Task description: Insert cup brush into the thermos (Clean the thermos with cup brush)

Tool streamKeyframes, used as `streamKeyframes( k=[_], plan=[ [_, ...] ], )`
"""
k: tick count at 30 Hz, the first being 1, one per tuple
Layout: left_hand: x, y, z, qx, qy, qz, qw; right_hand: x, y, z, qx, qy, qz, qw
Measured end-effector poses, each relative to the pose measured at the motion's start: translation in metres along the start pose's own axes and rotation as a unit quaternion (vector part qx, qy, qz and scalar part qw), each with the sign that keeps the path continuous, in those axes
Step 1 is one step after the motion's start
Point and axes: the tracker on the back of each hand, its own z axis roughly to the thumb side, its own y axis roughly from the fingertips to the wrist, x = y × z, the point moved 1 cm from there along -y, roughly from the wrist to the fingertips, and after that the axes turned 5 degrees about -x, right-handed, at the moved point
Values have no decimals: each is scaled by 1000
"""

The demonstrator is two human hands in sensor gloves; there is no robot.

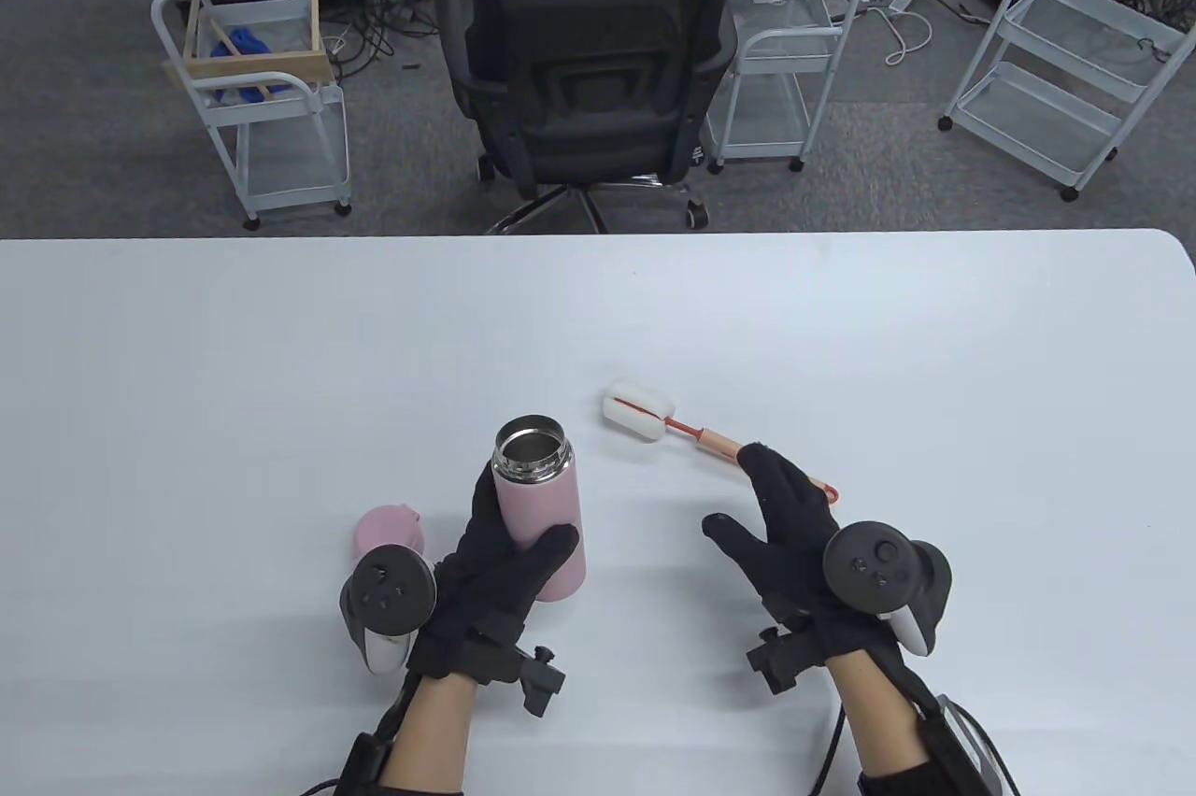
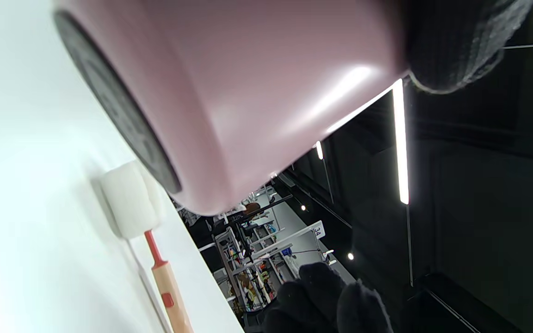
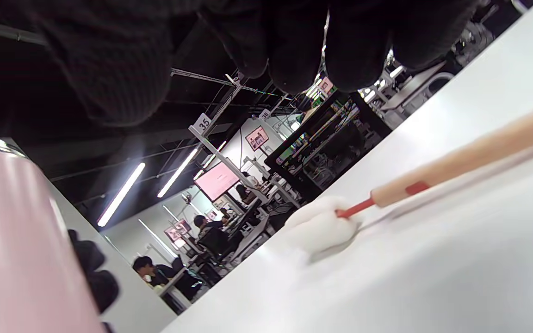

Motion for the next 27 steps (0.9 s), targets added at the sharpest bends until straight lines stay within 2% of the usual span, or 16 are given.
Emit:
streamKeyframes(
  k=[4,8,15,18,23,27],
  plan=[
    [-15,-3,-2,7,17,-35,999,9,0,1,-2,-31,29,999],
    [-31,-4,1,3,1,-76,997,16,0,6,-24,-36,43,998],
    [-60,-3,7,2,52,-117,992,37,3,15,-52,-160,108,980],
    [-69,-2,10,-5,78,-128,989,41,4,18,-61,-178,126,974],
    [-81,1,13,-13,123,-140,982,43,5,17,-66,-215,133,965],
    [-82,1,14,-30,124,-159,979,42,4,13,-54,-225,128,964]
  ],
)
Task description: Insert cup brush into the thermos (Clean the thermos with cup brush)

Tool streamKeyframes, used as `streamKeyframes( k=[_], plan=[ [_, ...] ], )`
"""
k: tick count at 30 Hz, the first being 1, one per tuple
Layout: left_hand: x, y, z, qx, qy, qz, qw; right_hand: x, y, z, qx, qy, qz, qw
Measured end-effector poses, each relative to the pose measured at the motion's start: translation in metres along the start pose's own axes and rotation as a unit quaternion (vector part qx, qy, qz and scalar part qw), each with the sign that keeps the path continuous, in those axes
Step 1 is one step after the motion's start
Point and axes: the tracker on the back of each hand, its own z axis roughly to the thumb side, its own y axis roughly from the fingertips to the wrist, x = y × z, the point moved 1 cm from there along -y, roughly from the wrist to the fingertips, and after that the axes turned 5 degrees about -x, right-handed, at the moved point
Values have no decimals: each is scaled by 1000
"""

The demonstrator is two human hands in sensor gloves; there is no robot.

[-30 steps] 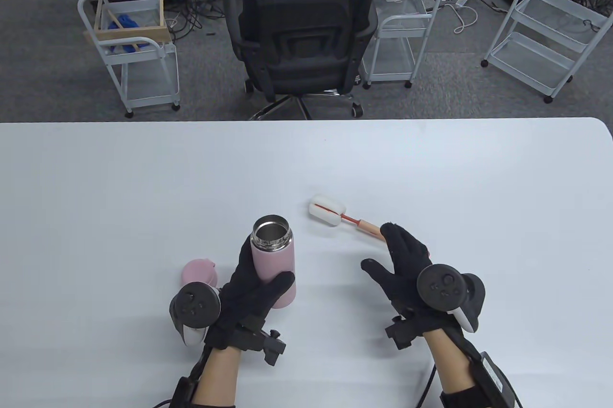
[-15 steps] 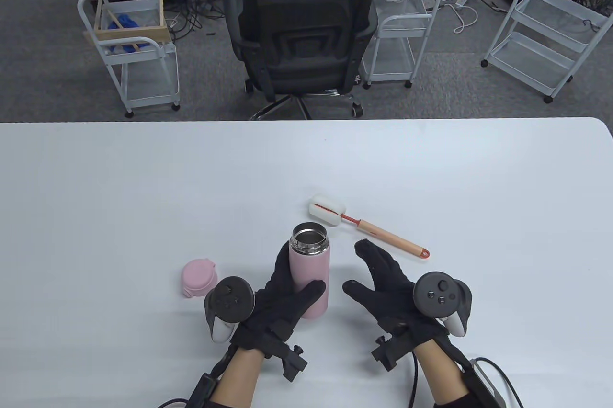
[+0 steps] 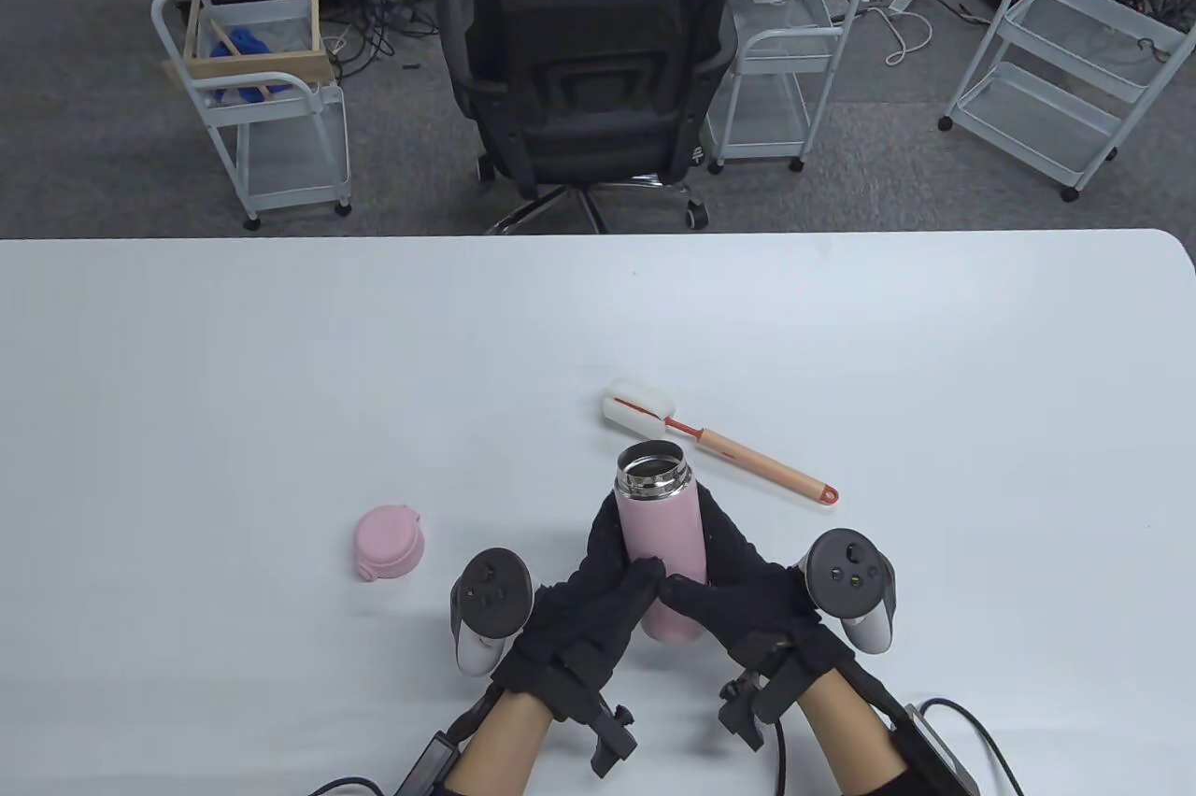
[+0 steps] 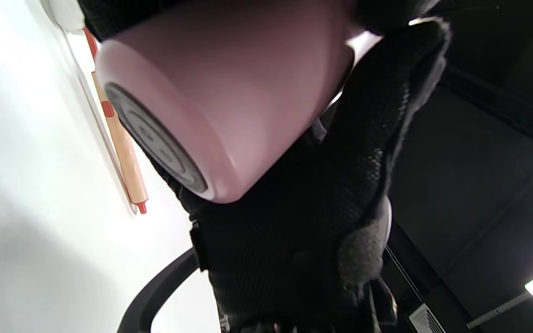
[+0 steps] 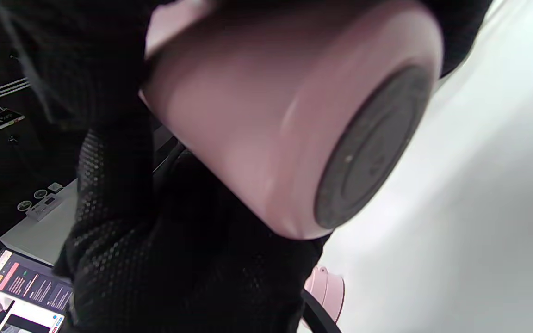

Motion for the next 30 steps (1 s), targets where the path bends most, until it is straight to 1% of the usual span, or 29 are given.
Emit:
streamKeyframes(
  k=[3,5,7,11,13,15,18,20,23,24,26,27,29,30],
  plan=[
    [2,0,2,-1,-35,-4,999,-2,0,-2,1,-16,-6,1000],
    [7,1,4,1,-68,6,998,-4,0,-4,1,-27,-8,1000],
    [12,2,7,-2,-104,27,994,-5,0,-6,-2,-45,-27,999],
    [22,5,13,-10,-154,40,987,-10,1,-6,-6,-31,-45,998],
    [32,8,17,-13,-160,62,985,-16,1,-7,-3,-33,-52,998],
    [46,13,20,-18,-160,91,983,-24,3,-9,-3,-43,-73,996],
    [70,23,23,-8,-172,149,974,-35,6,-13,6,-39,-95,995],
    [86,30,25,1,-209,182,961,-43,8,-17,14,-39,-113,993],
    [112,45,26,35,-279,234,931,-52,10,-22,26,-47,-134,989],
    [120,50,24,61,-305,256,915,-55,11,-25,32,-49,-141,988],
    [131,61,21,137,-345,319,872,-59,13,-29,42,-51,-152,986],
    [136,66,18,162,-359,346,852,-60,14,-31,48,-52,-160,985],
    [141,71,14,192,-376,357,833,-63,15,-34,54,-54,-169,983],
    [145,73,13,210,-399,355,819,-65,16,-35,57,-55,-174,982]
  ],
)
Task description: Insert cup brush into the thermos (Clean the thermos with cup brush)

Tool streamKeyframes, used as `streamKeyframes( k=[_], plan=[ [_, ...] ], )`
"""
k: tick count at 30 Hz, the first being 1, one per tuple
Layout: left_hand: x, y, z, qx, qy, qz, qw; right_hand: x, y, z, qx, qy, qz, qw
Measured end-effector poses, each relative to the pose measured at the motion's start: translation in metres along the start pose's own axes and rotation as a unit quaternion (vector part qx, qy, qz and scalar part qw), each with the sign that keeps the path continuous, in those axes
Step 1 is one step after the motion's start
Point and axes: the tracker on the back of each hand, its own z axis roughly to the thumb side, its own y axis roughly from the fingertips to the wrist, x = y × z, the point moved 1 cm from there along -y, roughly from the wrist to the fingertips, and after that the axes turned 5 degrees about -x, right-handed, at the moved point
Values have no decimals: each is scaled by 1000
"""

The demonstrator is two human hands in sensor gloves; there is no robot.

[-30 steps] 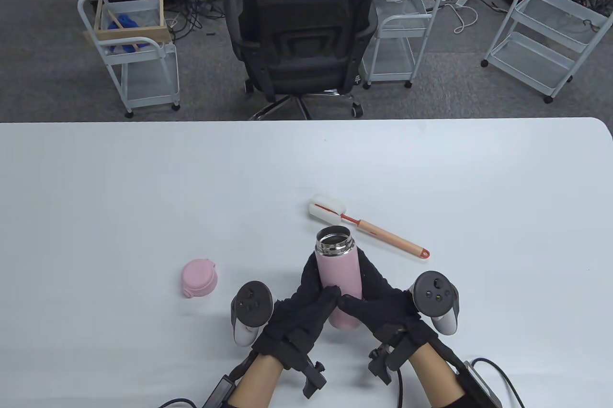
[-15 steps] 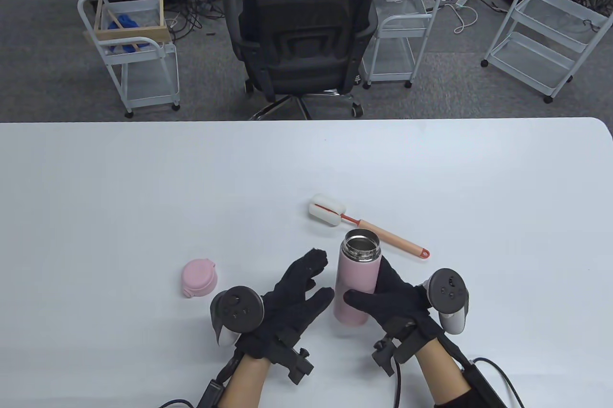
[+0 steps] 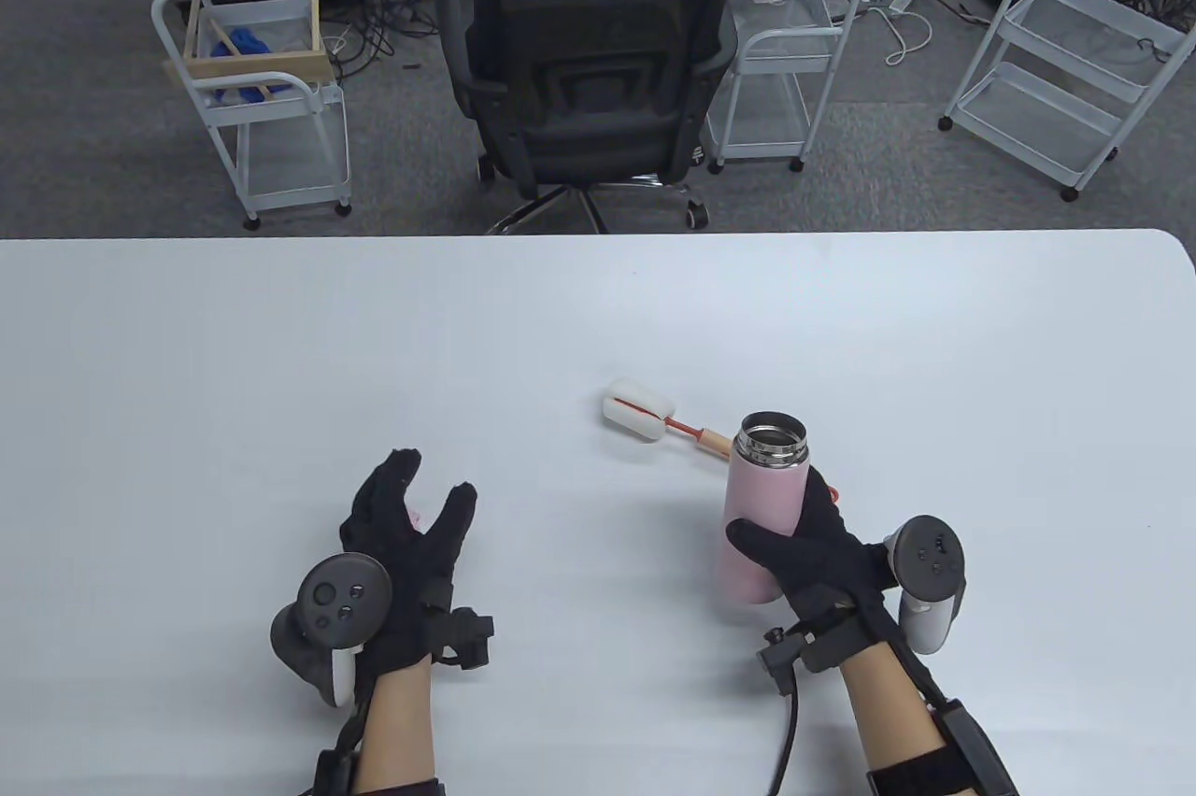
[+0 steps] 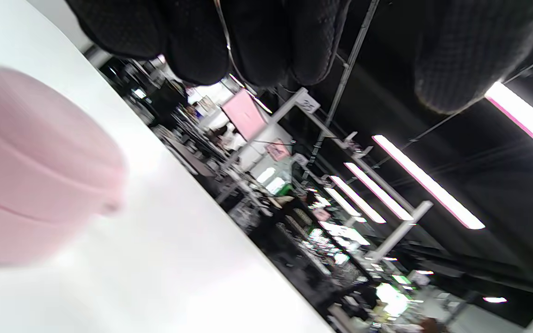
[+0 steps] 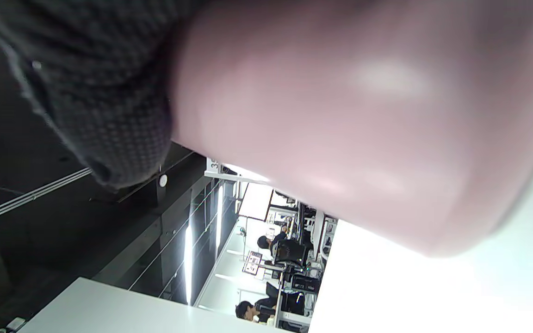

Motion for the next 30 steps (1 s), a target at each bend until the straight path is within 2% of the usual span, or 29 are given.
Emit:
streamKeyframes(
  k=[4,12,17,21,30],
  plan=[
    [-3,-4,-9,18,-82,-20,996,-3,0,-2,6,1,-6,1000],
    [-30,-13,-29,57,-170,-152,972,-2,0,-2,5,9,2,1000],
    [-42,-14,-35,73,-182,-219,956,-1,0,-3,6,15,7,1000],
    [-46,-15,-40,82,-186,-239,949,0,0,-3,7,19,9,1000],
    [-44,-16,-39,74,-204,-220,951,1,0,-3,8,23,13,1000]
  ],
)
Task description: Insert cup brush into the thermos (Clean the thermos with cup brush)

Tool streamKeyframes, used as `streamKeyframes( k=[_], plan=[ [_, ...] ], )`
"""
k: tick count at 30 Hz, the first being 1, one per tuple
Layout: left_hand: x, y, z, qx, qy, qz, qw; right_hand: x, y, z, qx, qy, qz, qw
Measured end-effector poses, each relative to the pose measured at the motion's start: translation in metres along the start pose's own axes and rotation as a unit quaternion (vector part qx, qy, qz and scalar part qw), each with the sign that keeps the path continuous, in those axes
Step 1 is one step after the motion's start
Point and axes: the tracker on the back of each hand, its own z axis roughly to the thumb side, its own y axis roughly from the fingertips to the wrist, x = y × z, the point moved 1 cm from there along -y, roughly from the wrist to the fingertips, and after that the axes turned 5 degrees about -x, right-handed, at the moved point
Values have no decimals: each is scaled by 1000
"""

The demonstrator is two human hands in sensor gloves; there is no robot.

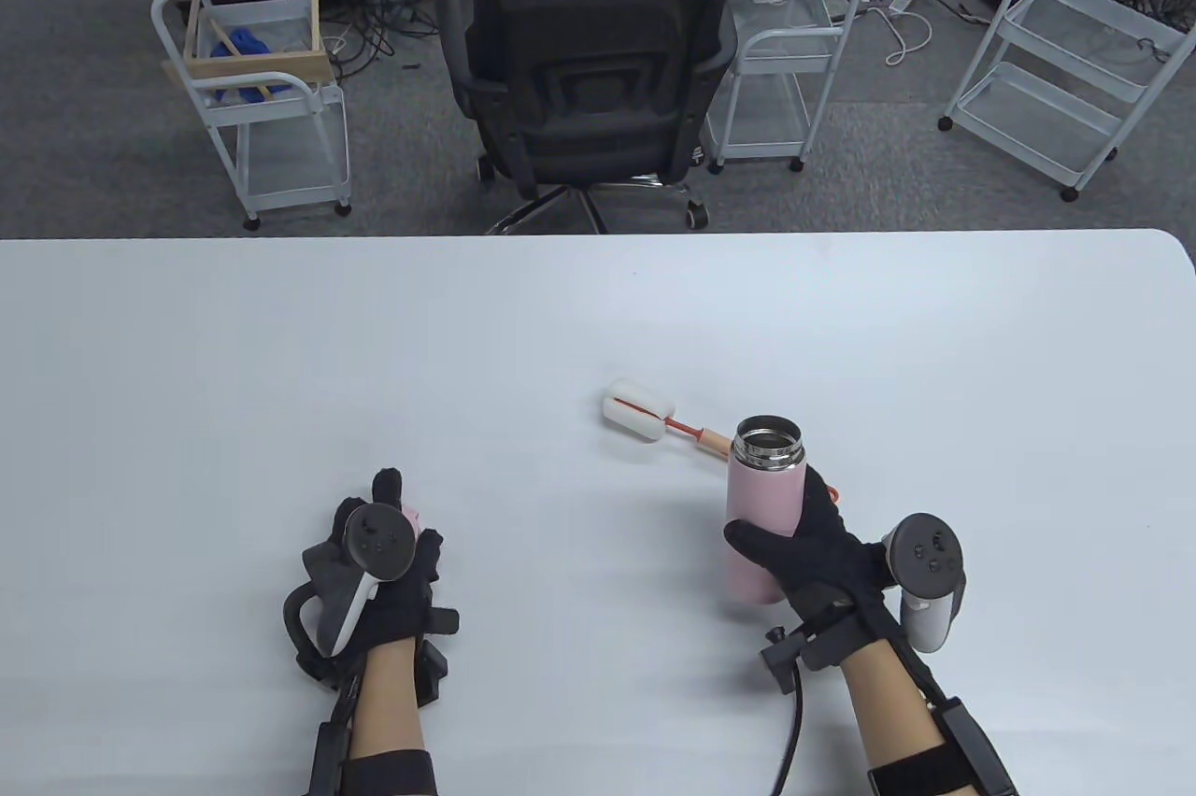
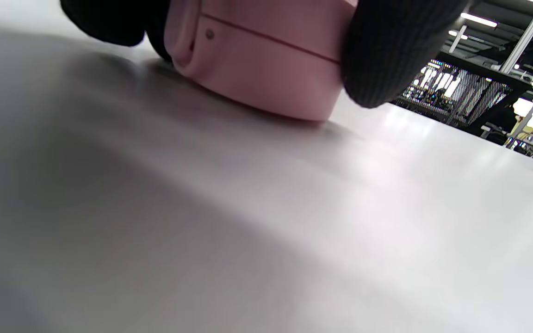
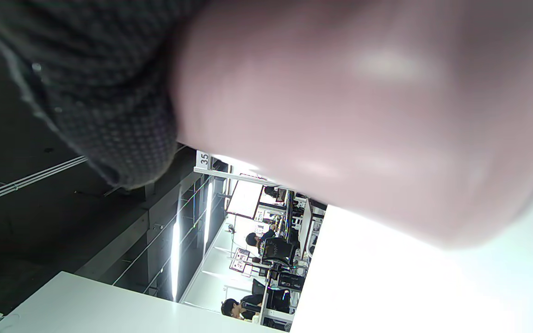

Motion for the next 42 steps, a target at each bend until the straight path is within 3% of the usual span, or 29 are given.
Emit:
streamKeyframes(
  k=[6,14,24,30,37,42],
  plan=[
    [12,6,-1,-8,84,43,995,1,-1,1,-1,4,3,1000],
    [25,17,3,-43,222,61,972,5,0,5,-1,51,11,999],
    [20,22,13,-108,434,16,894,26,4,20,-22,177,57,982],
    [17,25,29,-153,456,-24,876,44,9,31,-47,258,103,960],
    [13,33,55,-201,429,-58,879,71,16,40,-77,338,170,923],
    [10,39,71,-231,412,-71,879,84,21,44,-93,375,180,905]
  ],
)
